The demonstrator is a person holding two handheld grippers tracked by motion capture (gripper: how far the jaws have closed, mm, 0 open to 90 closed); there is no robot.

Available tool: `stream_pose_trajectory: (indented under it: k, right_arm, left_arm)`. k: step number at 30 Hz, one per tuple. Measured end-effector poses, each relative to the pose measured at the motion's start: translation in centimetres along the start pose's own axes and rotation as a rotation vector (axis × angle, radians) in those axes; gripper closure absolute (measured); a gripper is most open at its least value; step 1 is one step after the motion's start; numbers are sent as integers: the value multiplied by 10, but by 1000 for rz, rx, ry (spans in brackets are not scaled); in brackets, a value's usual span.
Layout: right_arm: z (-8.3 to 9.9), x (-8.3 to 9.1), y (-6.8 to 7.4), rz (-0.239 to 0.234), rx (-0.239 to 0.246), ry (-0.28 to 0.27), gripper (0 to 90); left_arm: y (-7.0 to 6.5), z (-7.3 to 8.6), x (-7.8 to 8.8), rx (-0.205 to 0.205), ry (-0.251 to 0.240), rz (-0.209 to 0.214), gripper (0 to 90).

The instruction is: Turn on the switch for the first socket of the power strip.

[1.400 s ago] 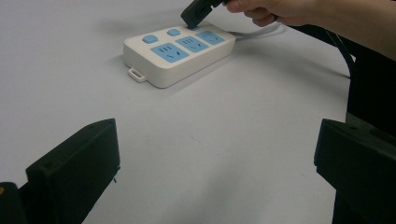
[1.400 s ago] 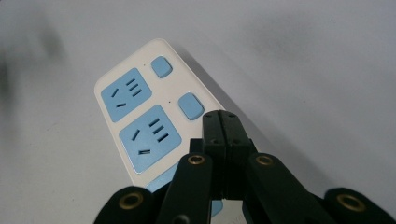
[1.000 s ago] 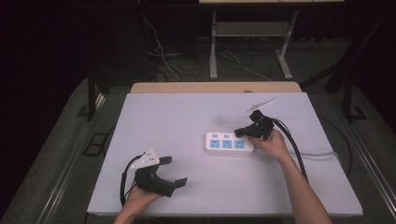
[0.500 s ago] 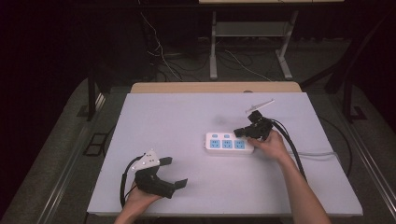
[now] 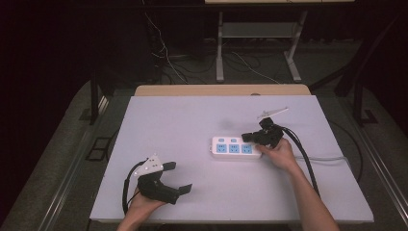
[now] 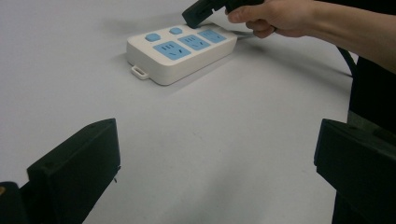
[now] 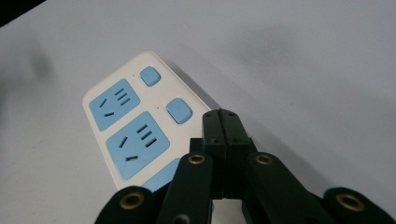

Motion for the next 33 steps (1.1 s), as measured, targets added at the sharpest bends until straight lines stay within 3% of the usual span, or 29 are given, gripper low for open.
stream_pose_trajectory:
  k: [6, 15, 33]
  right_arm:
    - [-2, 0, 1, 1, 8, 12, 900]
    - [-9, 0, 3, 36, 31, 83, 900]
    - [-21, 33, 4, 45, 25, 56, 900]
  left_arm:
    - [2, -1, 1, 6, -6, -5, 0]
    - [2, -2, 1, 6, -8, 1, 0]
    - [0, -1, 1, 8, -9, 5, 0]
Point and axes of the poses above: each handheld gripper's, and its own axes: x roughly backward along the jaws, z roughly out of its underside, y roughly to its left, the point moved 7 cm from there along -x, roughly forward along the jaws, and after that the axes turned 13 degrees about x, right-handed, at the moved point
